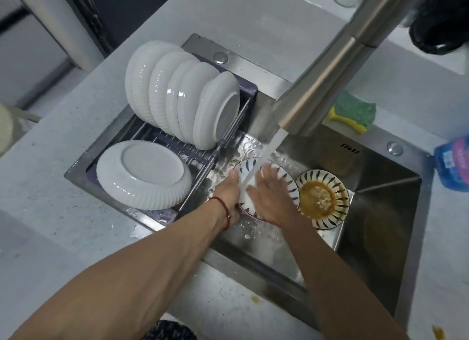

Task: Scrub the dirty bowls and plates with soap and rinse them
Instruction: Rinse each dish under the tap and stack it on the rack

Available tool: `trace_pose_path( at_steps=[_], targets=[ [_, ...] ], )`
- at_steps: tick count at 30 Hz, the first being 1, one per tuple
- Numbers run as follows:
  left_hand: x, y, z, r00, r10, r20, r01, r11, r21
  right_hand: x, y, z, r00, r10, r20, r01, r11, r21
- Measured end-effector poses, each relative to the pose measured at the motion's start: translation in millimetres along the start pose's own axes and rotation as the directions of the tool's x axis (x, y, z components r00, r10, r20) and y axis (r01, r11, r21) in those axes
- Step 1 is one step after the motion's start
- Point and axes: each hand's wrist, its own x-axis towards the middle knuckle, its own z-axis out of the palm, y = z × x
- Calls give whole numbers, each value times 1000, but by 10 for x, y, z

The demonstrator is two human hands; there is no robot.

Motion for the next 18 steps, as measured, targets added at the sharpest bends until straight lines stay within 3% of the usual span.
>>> trace_pose_path(
  at_steps=[4, 6, 7, 9, 11, 14, 16, 18],
  targets=[
    [100, 85, -71, 999, -47, 24, 50, 988, -145, -247, -282, -87, 952, -302, 44, 288, 937, 196],
    [105, 86, -80, 998, -40, -40, 33, 984, -178, -482, -32, -88, 921, -390, -12, 390, 919, 50],
    [106, 51, -39, 998, -23, -56, 12, 982, -189, -492, 126, -86, 943, -331, -21, 330, 942, -56],
    [68, -53, 54, 999, 0, -43, -10, 975, -222, -346, 275, -120, 996, -66, -67, 50, 973, -226],
    [4, -115, 164, 1000, -4, -20, -1, 967, -254, -89, 124, -116, 989, 45, -142, -78, 968, -236],
    [-3, -61, 154, 999, 14, 39, 0, 943, -334, 107, -172, -33, 978, -201, -54, 190, 969, -160],
    [14, -3, 64, 1000, 1, 4, 1, 938, -347, -87, -107, -46, 915, -401, 35, 403, 914, -46],
    [34, 11, 2, 999, -7, -44, -7, 948, -318, -343, 155, -69, 867, -498, 30, 498, 867, -18]
  ],
)
